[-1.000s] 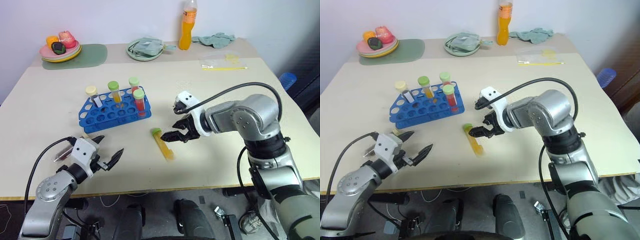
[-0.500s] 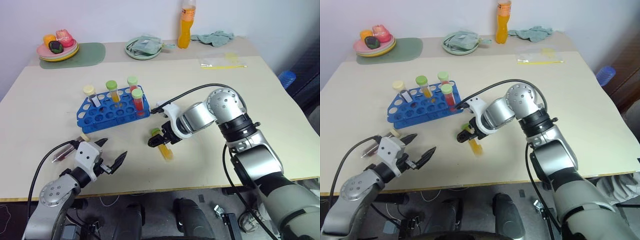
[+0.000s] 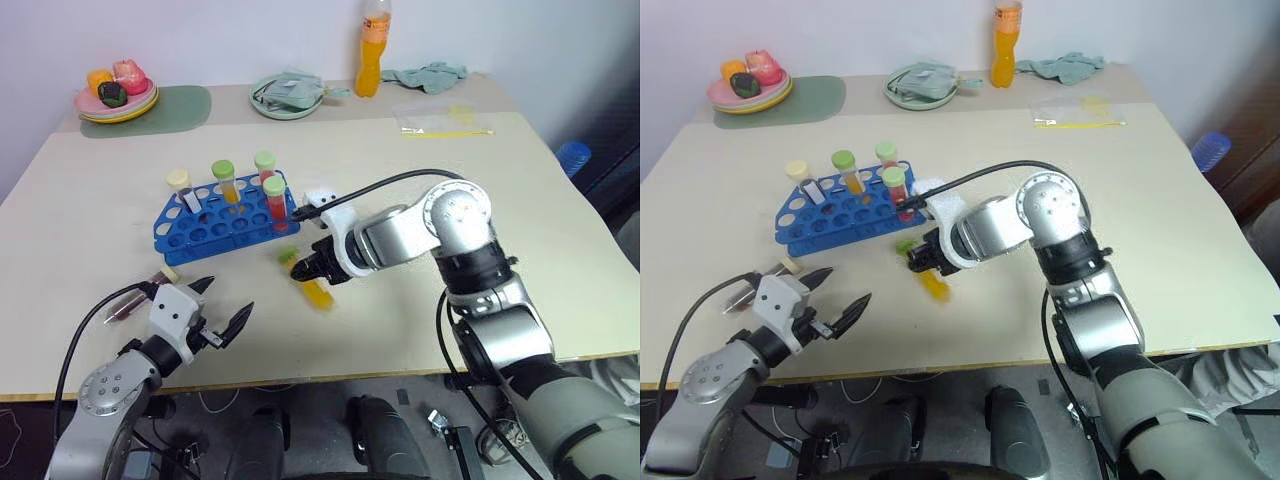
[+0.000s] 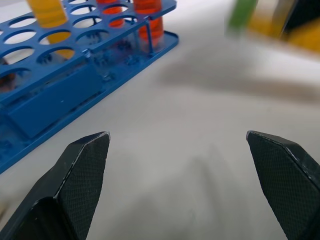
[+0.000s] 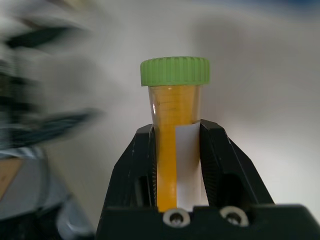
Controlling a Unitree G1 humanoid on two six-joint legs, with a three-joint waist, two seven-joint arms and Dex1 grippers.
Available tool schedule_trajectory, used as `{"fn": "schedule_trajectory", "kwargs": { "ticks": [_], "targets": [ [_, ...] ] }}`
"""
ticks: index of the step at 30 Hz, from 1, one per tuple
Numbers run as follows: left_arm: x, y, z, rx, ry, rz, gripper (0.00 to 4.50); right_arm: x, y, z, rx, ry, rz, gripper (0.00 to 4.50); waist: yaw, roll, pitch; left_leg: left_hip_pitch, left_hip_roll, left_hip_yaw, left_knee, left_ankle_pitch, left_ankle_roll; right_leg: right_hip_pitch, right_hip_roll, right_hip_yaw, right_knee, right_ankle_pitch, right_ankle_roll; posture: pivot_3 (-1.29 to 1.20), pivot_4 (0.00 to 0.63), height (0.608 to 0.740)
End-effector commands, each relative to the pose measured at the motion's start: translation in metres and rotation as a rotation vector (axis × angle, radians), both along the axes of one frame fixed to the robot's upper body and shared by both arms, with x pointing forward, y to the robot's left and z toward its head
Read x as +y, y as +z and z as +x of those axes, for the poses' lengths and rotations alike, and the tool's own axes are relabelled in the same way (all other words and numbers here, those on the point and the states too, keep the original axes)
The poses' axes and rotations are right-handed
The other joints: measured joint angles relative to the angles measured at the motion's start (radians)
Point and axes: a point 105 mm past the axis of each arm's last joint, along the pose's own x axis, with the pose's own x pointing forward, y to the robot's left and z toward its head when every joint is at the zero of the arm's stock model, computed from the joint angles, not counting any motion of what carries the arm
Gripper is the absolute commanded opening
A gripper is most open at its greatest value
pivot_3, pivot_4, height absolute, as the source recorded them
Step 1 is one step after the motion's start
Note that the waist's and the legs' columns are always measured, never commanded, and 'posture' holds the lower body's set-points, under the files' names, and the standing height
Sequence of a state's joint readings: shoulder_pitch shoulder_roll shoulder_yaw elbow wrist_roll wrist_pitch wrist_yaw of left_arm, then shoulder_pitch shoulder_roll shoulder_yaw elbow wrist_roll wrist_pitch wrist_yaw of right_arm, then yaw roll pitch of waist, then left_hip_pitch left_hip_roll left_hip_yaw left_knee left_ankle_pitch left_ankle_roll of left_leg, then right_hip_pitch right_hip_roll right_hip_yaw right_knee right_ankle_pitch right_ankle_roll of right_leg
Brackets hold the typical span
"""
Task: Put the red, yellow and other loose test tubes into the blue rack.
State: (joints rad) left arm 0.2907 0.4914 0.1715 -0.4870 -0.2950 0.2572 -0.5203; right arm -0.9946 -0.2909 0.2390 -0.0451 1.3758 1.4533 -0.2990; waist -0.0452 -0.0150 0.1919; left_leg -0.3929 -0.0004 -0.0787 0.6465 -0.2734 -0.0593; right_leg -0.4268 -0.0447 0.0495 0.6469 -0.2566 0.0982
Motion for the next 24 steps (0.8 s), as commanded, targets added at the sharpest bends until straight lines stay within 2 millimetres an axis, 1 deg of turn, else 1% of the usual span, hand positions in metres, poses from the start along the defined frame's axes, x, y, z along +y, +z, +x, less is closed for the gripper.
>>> {"fn": "schedule_trajectory", "kwargs": {
  "ticks": [1, 3, 5, 7, 9, 13, 16, 19, 24],
  "targets": [
    [0.016, 0.011, 0.000, -0.047, 0.060, -0.005, 4.50, 0.024, 0.039, 0.003, -0.290, 0.101, 0.283, 0.71, -0.002, 0.000, 0.000, 0.001, 0.000, 0.000, 0.000, 0.000, 0.000, 0.000, 0.000, 0.000, 0.000, 0.000, 0.000, 0.00, 0.150, 0.740],
    [0.023, 0.013, 0.001, -0.054, 0.090, -0.018, 4.50, 0.037, 0.048, 0.009, -0.420, 0.138, 0.406, 0.71, -0.005, 0.000, 0.000, 0.002, 0.000, 0.001, 0.000, 0.000, 0.000, 0.001, 0.000, 0.000, 0.000, 0.000, 0.000, 0.00, 0.150, 0.740],
    [0.030, 0.018, 0.003, -0.073, 0.129, -0.042, 4.50, 0.056, 0.054, 0.014, -0.555, 0.159, 0.493, 0.71, -0.013, 0.000, 0.000, 0.002, 0.001, 0.001, 0.000, 0.000, 0.000, 0.000, 0.001, 0.000, 0.001, 0.000, 0.000, 0.00, 0.150, 0.740],
    [0.033, 0.025, 0.005, -0.094, 0.162, -0.070, 4.50, 0.075, 0.059, 0.018, -0.666, 0.145, 0.568, 0.71, -0.017, 0.000, 0.000, 0.002, 0.001, 0.001, 0.000, 0.000, 0.000, 0.000, 0.001, 0.000, 0.002, 0.000, 0.000, 0.00, 0.150, 0.740],
    [0.036, 0.030, 0.006, -0.113, 0.195, -0.086, 4.50, 0.091, 0.059, 0.022, -0.704, 0.118, 0.615, 0.71, -0.021, 0.000, 0.000, 0.002, 0.001, 0.000, 0.000, 0.000, 0.000, 0.000, 0.001, 0.000, 0.003, 0.000, 0.000, 0.00, 0.150, 0.740],
    [0.037, 0.037, 0.006, -0.132, 0.237, -0.103, 4.50, 0.113, 0.051, 0.036, -0.735, 0.049, 0.622, 0.71, -0.019, -0.001, 0.000, 0.002, 0.000, 0.000, 0.000, 0.000, -0.001, 0.000, -0.001, 0.000, 0.002, 0.000, 0.000, 0.00, 0.150, 0.740],
    [0.034, 0.039, 0.005, -0.132, 0.241, -0.103, 4.50, 0.122, 0.042, 0.047, -0.753, -0.012, 0.586, 0.71, -0.008, -0.001, -0.001, 0.002, -0.001, -0.001, 0.000, 0.000, -0.002, 0.000, -0.002, 0.000, 0.002, 0.000, 0.000, 0.00, 0.150, 0.740],
    [0.036, 0.038, 0.003, -0.129, 0.247, -0.102, 4.50, 0.124, 0.031, 0.058, -0.764, -0.070, 0.544, 0.71, -0.003, -0.001, -0.001, 0.002, -0.001, 0.000, 0.000, 0.001, -0.002, 0.000, -0.002, 0.000, 0.002, 0.000, 0.000, 0.00, 0.150, 0.740],
    [0.038, 0.035, 0.002, -0.124, 0.251, -0.105, 4.50, 0.126, 0.022, 0.063, -0.761, -0.077, 0.521, 0.71, -0.007, 0.000, 0.000, 0.002, -0.001, 0.000, -0.001, 0.001, -0.002, -0.001, -0.001, 0.000, 0.002, 0.000, -0.001, 0.00, 0.150, 0.740]
  ]
}}
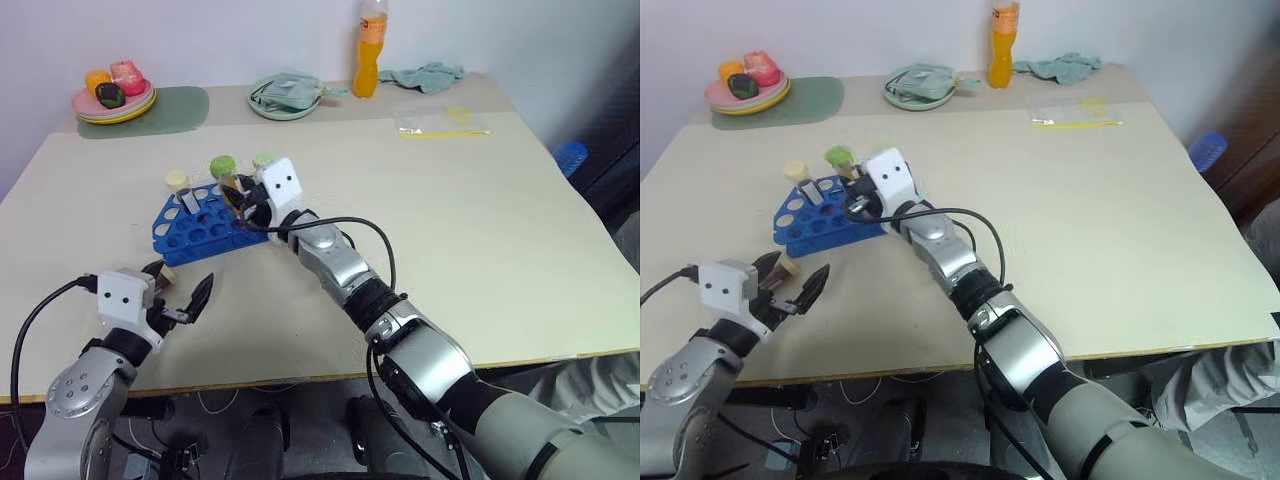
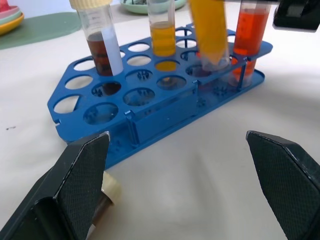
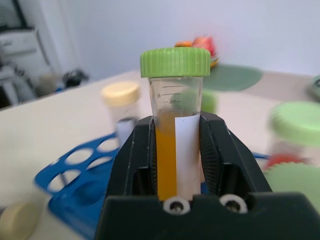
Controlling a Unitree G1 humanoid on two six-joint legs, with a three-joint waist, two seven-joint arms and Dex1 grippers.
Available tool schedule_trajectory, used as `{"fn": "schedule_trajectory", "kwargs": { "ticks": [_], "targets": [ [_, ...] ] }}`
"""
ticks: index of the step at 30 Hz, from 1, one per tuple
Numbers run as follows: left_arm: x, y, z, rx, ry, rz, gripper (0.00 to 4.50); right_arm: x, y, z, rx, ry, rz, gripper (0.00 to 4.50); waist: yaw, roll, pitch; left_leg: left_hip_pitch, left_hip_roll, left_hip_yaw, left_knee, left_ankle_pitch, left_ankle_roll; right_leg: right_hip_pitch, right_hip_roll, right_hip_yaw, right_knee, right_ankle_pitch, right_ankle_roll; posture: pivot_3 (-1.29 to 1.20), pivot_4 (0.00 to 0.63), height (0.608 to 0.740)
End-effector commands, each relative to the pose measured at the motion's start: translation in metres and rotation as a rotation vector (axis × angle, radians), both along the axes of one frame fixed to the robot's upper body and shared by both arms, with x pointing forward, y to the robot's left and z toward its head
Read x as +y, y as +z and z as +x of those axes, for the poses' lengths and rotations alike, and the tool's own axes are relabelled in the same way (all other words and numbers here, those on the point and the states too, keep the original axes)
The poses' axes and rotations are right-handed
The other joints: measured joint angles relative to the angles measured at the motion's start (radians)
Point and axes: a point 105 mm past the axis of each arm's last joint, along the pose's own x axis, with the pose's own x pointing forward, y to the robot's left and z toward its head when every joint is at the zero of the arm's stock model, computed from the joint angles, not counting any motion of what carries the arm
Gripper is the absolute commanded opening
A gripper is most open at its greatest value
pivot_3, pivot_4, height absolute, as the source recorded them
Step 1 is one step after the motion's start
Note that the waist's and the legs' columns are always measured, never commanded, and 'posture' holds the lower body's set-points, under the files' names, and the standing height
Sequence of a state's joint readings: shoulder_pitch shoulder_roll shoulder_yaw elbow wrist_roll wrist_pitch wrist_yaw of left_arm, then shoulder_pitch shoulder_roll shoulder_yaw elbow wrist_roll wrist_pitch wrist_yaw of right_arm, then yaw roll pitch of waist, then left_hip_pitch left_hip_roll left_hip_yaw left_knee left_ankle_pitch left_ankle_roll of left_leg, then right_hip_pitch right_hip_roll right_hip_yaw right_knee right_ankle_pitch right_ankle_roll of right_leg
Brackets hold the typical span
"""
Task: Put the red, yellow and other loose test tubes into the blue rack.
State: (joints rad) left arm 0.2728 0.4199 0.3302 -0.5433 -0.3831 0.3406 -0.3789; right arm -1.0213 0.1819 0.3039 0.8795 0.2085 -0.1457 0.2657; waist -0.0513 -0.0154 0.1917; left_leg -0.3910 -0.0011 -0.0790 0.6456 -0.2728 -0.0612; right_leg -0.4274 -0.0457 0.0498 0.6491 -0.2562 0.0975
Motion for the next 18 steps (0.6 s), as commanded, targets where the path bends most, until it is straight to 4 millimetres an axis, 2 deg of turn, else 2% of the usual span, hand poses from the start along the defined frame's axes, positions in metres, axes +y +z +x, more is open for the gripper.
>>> {"fn": "schedule_trajectory", "kwargs": {
  "ticks": [1, 14, 18],
  "targets": [
    [0.001, 0.007, -0.003, -0.035, 0.000, 0.004, 4.50, 0.045, 0.023, -0.027, -0.041, 0.112, 0.063, 0.71, -0.002, 0.000, 0.000, 0.000, 0.000, 0.000, 0.000, 0.000, 0.000, 0.000, 0.000, 0.000, 0.000, 0.000, 0.000, 0.00, 0.150, 0.740],
    [-0.004, 0.004, 0.002, -0.035, -0.018, -0.004, 4.50, 0.056, 0.025, -0.043, -0.061, 0.206, 0.087, 0.71, -0.006, 0.000, 0.000, 0.000, 0.000, 0.000, 0.001, 0.000, 0.000, 0.001, 0.000, 0.000, 0.000, 0.000, 0.000, 0.00, 0.150, 0.740],
    [-0.004, 0.003, 0.002, -0.037, -0.019, -0.008, 4.50, 0.063, 0.026, -0.055, -0.053, 0.288, 0.105, 0.71, -0.009, 0.000, 0.000, 0.000, 0.000, 0.000, 0.000, 0.000, 0.000, 0.001, 0.000, 0.000, 0.000, 0.000, 0.000, 0.00, 0.150, 0.740]
  ]
}}
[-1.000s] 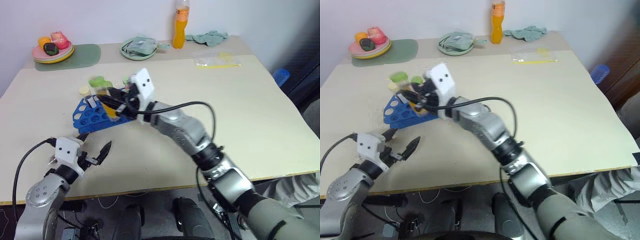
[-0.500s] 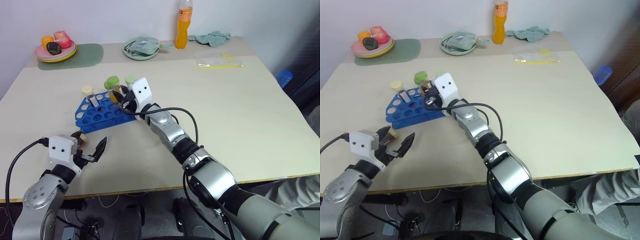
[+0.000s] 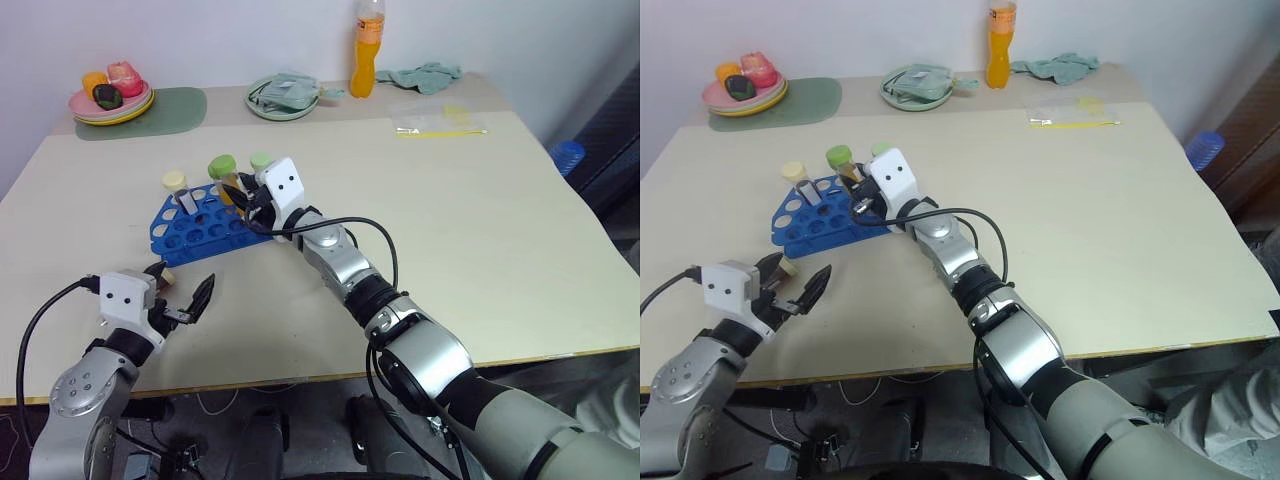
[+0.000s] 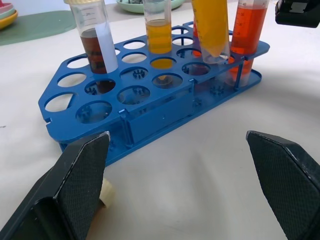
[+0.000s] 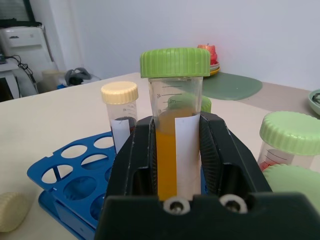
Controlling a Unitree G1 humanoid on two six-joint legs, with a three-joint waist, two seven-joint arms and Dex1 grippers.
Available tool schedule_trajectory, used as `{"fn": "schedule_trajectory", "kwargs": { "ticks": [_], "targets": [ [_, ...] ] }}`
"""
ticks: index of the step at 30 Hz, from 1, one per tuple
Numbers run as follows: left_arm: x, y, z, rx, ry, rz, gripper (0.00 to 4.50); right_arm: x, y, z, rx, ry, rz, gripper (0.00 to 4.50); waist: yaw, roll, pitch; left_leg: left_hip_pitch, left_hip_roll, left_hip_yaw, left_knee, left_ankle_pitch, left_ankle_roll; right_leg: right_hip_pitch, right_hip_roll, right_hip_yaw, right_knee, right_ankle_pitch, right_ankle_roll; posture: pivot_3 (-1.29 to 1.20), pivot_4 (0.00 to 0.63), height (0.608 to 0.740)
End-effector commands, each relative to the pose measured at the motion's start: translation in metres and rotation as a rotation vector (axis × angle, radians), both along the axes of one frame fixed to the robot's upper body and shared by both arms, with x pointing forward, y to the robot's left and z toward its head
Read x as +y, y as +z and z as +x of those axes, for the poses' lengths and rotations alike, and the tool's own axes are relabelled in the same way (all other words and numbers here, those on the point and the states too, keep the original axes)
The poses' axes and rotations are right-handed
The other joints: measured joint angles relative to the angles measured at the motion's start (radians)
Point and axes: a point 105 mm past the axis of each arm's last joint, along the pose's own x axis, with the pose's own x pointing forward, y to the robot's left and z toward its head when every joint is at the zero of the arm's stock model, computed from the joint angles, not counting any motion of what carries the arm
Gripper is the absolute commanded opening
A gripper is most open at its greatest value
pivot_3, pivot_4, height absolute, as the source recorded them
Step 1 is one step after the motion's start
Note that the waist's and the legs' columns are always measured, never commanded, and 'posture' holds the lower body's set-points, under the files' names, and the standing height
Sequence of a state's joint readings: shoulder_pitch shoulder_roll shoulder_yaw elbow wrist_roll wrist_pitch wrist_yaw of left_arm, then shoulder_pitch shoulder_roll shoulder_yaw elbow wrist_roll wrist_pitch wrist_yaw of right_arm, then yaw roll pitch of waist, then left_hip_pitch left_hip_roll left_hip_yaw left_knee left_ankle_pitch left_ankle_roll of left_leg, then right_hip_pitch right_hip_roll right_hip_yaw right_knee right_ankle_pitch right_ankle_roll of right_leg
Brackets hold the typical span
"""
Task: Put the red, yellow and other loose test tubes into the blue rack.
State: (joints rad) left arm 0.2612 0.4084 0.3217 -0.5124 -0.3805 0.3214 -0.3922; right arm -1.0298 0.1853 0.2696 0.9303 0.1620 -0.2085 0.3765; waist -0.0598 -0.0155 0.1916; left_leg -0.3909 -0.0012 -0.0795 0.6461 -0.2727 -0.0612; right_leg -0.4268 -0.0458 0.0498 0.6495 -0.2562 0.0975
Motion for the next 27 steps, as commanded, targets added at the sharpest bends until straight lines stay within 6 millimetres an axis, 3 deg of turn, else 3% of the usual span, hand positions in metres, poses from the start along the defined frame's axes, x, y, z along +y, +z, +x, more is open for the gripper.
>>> {"fn": "schedule_trajectory", "kwargs": {
  "ticks": [1, 6, 9, 15, 21, 27],
  "targets": [
    [-0.003, 0.006, -0.001, -0.037, -0.009, 0.007, 4.50, 0.061, 0.029, -0.053, -0.005, 0.225, 0.135, 0.71, -0.002, 0.000, 0.000, 0.000, 0.000, 0.000, 0.000, 0.000, 0.000, 0.000, 0.000, 0.000, 0.000, 0.000, 0.000, 0.00, 0.150, 0.740],
    [0.002, 0.003, -0.004, -0.036, 0.007, 0.009, 4.50, 0.061, 0.035, -0.066, 0.021, 0.334, 0.133, 0.71, -0.008, 0.000, 0.000, 0.000, 0.000, 0.000, 0.000, 0.000, 0.000, 0.000, 0.000, 0.000, 0.000, 0.000, 0.000, 0.00, 0.150, 0.740],
    [0.016, 0.004, -0.009, -0.034, 0.049, 0.023, 4.50, 0.049, 0.038, -0.077, 0.134, 0.421, 0.060, 0.71, -0.008, 0.000, 0.000, 0.000, 0.000, -0.001, 0.000, 0.000, 0.000, 0.000, 0.000, 0.000, 0.000, 0.000, 0.000, 0.00, 0.150, 0.740],
    [0.029, 0.006, -0.014, -0.028, 0.072, 0.044, 4.50, -0.001, 0.033, -0.095, 0.465, 0.511, -0.096, 0.71, 0.013, 0.000, 0.000, 0.000, 0.000, -0.004, 0.001, 0.000, 0.000, 0.000, -0.002, -0.001, 0.000, 0.000, 0.000, 0.00, 0.150, 0.740],
    [0.023, 0.004, -0.012, -0.018, 0.049, 0.039, 4.50, -0.033, 0.009, -0.097, 0.918, 0.427, -0.189, 0.71, 0.016, 0.000, 0.000, 0.000, -0.001, -0.002, 0.001, 0.000, 0.000, 0.001, -0.001, -0.002, -0.001, 0.000, -0.001, 0.00, 0.150, 0.740],
    [0.014, 0.003, -0.010, -0.013, 0.027, 0.030, 4.50, -0.040, -0.037, -0.075, 1.170, 0.121, -0.155, 0.71, 0.015, 0.000, 0.000, -0.001, -0.001, -0.001, 0.000, 0.000, 0.000, 0.000, 0.000, -0.001, 0.000, 0.000, -0.001, 0.00, 0.150, 0.740]
  ]
}}
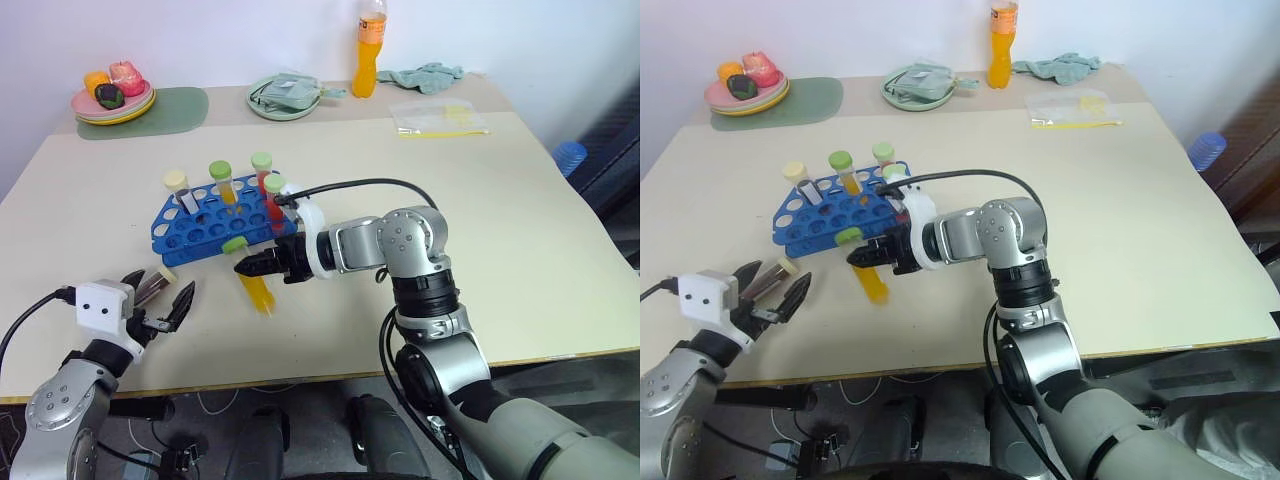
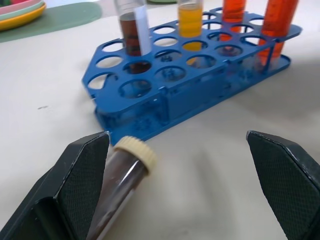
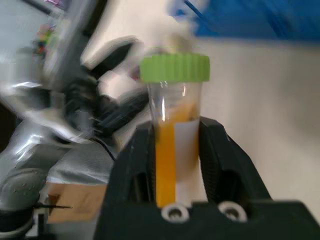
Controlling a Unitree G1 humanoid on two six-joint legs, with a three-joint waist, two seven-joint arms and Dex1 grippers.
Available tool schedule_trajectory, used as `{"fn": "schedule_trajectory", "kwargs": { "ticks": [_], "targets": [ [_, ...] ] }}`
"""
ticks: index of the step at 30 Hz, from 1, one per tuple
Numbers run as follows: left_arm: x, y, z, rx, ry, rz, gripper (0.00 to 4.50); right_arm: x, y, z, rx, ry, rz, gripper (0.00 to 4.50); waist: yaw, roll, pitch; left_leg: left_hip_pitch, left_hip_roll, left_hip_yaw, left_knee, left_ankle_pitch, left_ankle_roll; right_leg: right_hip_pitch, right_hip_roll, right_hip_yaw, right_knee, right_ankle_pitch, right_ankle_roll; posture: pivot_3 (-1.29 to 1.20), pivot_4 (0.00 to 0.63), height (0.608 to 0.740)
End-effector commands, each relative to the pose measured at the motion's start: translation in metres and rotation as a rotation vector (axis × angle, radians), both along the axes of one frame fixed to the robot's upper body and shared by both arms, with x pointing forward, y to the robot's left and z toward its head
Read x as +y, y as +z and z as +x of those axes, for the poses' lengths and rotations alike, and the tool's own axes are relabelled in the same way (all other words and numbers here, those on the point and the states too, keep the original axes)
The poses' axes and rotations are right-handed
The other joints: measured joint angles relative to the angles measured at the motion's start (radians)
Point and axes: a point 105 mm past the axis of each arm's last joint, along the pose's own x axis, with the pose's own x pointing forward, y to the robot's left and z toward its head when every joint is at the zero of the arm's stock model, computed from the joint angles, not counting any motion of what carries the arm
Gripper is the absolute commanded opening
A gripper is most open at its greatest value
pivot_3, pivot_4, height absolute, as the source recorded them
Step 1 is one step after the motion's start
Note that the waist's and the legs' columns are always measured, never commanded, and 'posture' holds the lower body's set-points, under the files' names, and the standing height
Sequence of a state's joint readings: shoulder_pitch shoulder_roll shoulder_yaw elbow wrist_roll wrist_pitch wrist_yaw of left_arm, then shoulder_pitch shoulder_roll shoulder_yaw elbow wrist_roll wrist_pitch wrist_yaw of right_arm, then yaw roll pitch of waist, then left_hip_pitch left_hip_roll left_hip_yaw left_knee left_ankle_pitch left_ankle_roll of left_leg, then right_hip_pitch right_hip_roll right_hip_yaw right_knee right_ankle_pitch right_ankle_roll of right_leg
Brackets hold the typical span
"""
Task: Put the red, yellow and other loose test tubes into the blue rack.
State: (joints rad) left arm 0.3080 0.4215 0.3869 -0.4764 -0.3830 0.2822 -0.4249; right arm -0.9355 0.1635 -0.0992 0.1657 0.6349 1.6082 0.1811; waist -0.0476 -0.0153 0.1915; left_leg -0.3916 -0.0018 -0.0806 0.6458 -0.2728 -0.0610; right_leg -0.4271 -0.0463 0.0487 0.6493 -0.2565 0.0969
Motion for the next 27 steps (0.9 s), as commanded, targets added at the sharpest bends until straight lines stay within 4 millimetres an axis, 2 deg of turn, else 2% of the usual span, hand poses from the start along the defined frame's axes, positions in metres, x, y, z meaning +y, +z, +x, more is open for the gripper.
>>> {"fn": "schedule_trajectory", "kwargs": {
  "ticks": [1, 7, 8, 10, 11, 13, 14, 20, 23, 27],
  "targets": [
    [-0.009, 0.009, -0.001, -0.029, -0.022, 0.002, 4.50, 0.003, -0.010, 0.007, 0.085, -0.133, -0.013, 0.71, 0.005, -0.001, 0.000, 0.000, 0.000, 0.000, 0.000, 0.000, 0.000, 0.000, 0.000, 0.000, 0.000, 0.000, 0.000, 0.00, 0.150, 0.740],
    [-0.019, 0.008, -0.001, -0.021, -0.042, -0.013, 4.50, 0.012, -0.006, 0.012, 0.152, -0.235, -0.019, 0.71, -0.001, 0.000, 0.000, -0.001, -0.001, 0.000, 0.001, 0.000, 0.000, 0.000, 0.000, 0.000, 0.000, 0.000, 0.000, 0.00, 0.150, 0.740],
    [-0.021, 0.008, -0.001, -0.017, -0.045, -0.017, 4.50, 0.015, -0.004, 0.011, 0.167, -0.236, -0.003, 1.78, -0.003, 0.000, 0.000, -0.001, 0.000, 0.001, 0.001, 0.000, 0.000, 0.000, 0.000, 0.000, 0.000, 0.000, 0.000, 0.00, 0.150, 0.740],
    [-0.025, 0.008, 0.000, -0.009, -0.051, -0.019, 4.50, 0.020, 0.001, 0.010, 0.175, -0.226, 0.019, 2.64, -0.004, 0.000, 0.000, 0.000, 0.000, 0.001, 0.000, 0.000, 0.000, 0.000, 0.000, 0.000, 0.000, 0.000, 0.000, 0.00, 0.150, 0.740],
    [-0.027, 0.008, 0.001, -0.006, -0.057, -0.018, 4.50, 0.021, 0.004, 0.009, 0.163, -0.214, 0.027, 3.29, -0.005, 0.000, 0.000, 0.000, 0.000, 0.001, 0.000, 0.000, 0.000, 0.000, 0.000, 0.000, 0.000, 0.000, 0.000, 0.00, 0.150, 0.740],
    [-0.030, 0.010, 0.002, -0.005, -0.066, -0.017, 4.50, 0.021, 0.011, 0.008, 0.133, -0.185, 0.044, 4.16, -0.009, 0.000, 0.000, 0.000, 0.000, 0.001, 0.000, 0.000, 0.000, 0.000, 0.000, 0.000, 0.000, 0.000, 0.000, 0.00, 0.150, 0.740],
    [-0.031, 0.012, 0.003, -0.005, -0.070, -0.018, 4.50, 0.019, 0.013, 0.008, 0.117, -0.174, 0.051, 4.42, -0.012, 0.000, 0.000, 0.000, 0.000, 0.001, 0.000, 0.000, 0.000, 0.000, 0.000, 0.000, 0.000, 0.000, 0.000, 0.00, 0.150, 0.740],
    [-0.051, 0.018, 0.013, 0.018, -0.123, -0.021, 4.50, -0.021, 0.028, 0.020, -0.081, -0.172, 0.024, 4.42, -0.022, 0.000, 0.000, -0.001, 0.000, 0.000, 0.001, 0.000, 0.000, 0.000, 0.001, 0.000, 0.000, 0.000, 0.001, 0.00, 0.150, 0.740],
    [-0.061, 0.023, 0.018, 0.013, -0.148, -0.052, 4.50, -0.040, 0.028, 0.028, -0.128, -0.200, 0.003, 4.42, -0.018, 0.000, 0.000, -0.001, 0.000, 0.000, 0.001, 0.000, 0.000, 0.001, 0.001, 0.000, 0.000, 0.000, 0.001, 0.00, 0.150, 0.740],
    [-0.069, 0.008, 0.025, 0.137, -0.151, -0.038, 4.50, -0.065, 0.019, 0.038, -0.181, -0.254, -0.038, 4.42, -0.016, 0.000, 0.000, -0.001, -0.001, -0.001, 0.001, 0.000, 0.000, 0.001, 0.000, 0.000, 0.000, 0.000, 0.001, 0.00, 0.150, 0.740]
  ]
}}
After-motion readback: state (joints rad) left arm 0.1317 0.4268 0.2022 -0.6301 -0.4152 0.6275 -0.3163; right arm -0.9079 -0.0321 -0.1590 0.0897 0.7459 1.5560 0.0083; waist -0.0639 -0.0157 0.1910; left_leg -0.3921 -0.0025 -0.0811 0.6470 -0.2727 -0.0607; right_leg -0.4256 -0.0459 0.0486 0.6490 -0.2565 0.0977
